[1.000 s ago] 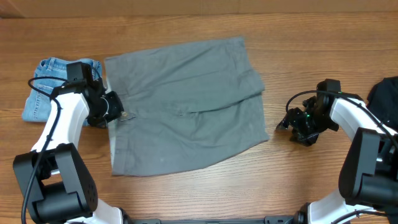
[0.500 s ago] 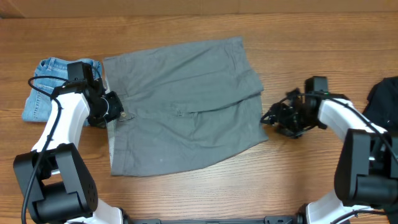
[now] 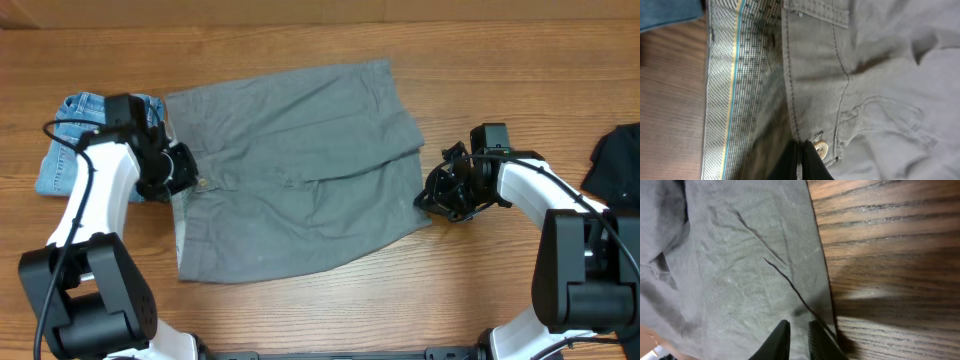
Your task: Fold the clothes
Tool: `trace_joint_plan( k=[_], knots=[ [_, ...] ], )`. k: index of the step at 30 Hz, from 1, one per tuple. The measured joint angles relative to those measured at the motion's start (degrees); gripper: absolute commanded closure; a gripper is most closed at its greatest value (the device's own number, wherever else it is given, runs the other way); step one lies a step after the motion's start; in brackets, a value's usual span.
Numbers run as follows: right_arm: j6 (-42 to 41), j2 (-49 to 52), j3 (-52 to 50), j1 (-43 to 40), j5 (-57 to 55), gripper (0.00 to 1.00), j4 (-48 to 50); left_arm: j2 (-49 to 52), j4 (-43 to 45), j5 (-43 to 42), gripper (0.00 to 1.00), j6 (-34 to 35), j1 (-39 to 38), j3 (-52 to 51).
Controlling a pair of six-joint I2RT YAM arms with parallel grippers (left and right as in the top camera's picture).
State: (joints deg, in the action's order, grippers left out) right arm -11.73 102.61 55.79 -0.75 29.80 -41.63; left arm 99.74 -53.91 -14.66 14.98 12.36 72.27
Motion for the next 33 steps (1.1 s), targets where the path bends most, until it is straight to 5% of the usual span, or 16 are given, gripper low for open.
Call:
trace_joint_plan(
  k=[8,15,21,33],
  knots=[
    [-0.1,0.0,-0.1,-1.0,0.0,0.57,-0.7,-0.3,-11.3,8.7,0.96,-0.3,2.6,8.9],
    [0.0,0.0,-0.1,-1.1,0.0,0.53,-0.9,0.0,-7.5,19.8,0.95,1.6,3.2,4.2],
    [0.0,0.0,-0.1,-1.1,0.0,0.45,-0.6,2.8,-4.6,22.2,0.78,2.2,3.6,1.6],
    [1.3,0.0,-0.1,0.6,3.8,0.44,14.9,3.0,-13.1,21.3,0.75,1.5,4.0,10.8]
  ],
)
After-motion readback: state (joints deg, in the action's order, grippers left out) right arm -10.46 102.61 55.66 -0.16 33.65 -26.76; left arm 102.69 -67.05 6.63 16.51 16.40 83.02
